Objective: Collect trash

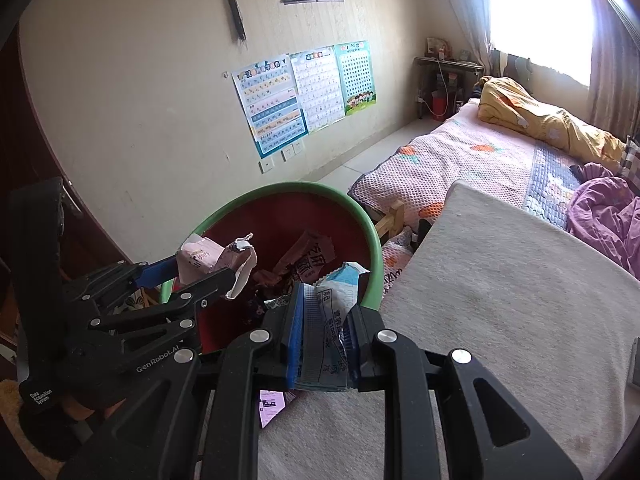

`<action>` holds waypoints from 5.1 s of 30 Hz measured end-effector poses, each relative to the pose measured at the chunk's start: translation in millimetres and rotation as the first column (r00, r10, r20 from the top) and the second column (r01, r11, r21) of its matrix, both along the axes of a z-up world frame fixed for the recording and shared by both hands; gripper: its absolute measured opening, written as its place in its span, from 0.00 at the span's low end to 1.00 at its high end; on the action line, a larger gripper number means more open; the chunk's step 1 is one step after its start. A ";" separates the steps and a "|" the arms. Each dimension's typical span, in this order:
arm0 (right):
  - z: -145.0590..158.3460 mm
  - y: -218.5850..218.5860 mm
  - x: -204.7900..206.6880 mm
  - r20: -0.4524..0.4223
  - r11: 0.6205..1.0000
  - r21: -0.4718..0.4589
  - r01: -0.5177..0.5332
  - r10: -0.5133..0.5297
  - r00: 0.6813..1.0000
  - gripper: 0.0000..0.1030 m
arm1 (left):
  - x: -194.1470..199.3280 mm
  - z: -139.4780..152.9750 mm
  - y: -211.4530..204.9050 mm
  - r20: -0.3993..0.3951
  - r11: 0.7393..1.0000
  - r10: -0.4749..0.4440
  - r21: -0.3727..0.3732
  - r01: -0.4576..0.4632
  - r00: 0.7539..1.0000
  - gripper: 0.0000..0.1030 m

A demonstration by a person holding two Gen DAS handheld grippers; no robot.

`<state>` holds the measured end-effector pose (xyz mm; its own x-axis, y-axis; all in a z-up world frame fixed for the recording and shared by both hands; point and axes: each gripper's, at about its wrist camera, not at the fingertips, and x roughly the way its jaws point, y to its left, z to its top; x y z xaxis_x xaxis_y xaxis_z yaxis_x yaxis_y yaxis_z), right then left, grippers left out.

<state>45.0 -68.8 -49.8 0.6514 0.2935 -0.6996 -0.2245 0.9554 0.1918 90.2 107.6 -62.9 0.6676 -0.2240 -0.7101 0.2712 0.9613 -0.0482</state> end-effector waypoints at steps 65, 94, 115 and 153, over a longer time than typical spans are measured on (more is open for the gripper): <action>-12.3 22.7 53.0 -0.059 0.999 -0.039 -0.018 0.015 0.998 0.18 | 48.5 -33.8 -2.2 -0.084 0.998 -0.005 0.058 0.010 0.996 0.47; -14.7 30.8 62.6 -0.056 0.998 -0.033 -0.053 0.052 0.997 0.53 | 50.2 -36.8 9.0 -0.069 0.996 0.067 0.064 -0.063 0.995 0.80; 55.2 -45.9 -41.1 0.346 0.990 -0.088 0.111 -0.074 0.935 0.93 | -58.4 69.8 -44.2 0.367 0.956 0.291 -0.067 -0.287 0.883 0.95; -124.7 -272.0 -105.5 -0.140 0.856 -0.131 0.500 -0.515 0.846 0.95 | -110.4 17.9 39.5 0.190 0.806 0.589 -0.069 -0.587 0.786 0.95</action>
